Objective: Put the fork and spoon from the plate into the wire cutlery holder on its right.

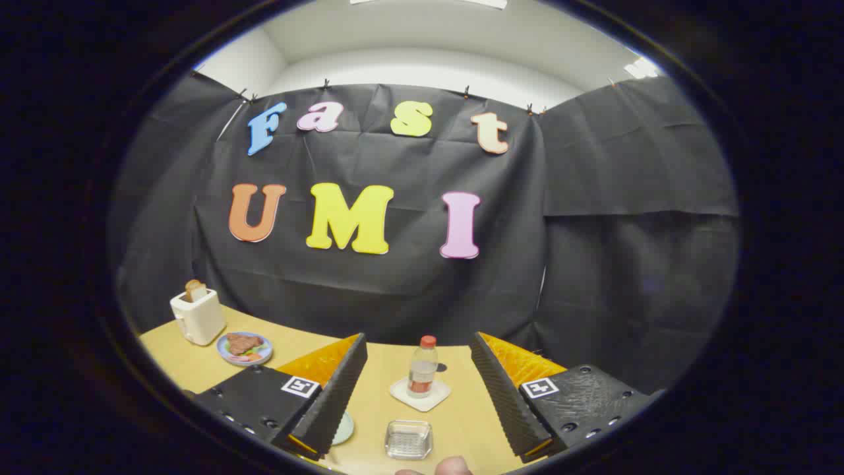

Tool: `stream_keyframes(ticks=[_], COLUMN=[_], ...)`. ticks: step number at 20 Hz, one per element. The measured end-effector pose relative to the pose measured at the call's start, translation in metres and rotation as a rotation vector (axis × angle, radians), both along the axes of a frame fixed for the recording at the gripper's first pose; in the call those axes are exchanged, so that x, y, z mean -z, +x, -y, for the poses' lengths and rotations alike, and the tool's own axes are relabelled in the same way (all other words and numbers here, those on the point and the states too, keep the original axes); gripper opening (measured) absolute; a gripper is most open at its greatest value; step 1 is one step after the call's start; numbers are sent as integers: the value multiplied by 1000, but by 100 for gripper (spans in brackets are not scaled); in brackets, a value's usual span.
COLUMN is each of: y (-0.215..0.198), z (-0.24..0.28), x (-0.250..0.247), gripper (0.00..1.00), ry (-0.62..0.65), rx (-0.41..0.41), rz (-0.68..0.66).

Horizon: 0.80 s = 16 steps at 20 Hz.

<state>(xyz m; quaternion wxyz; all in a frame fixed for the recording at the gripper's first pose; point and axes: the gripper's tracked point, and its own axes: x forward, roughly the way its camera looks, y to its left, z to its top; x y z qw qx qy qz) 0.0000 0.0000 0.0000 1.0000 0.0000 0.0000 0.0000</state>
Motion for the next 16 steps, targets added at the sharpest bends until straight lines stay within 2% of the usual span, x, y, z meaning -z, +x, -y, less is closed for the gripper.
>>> stream_keyframes(ticks=[10, 16], y=[-5, -8], z=[-19, -36], x=[5, 7], gripper=[95, 95], ry=[22, 8], rx=[-4, -46], rz=[-22, -55])
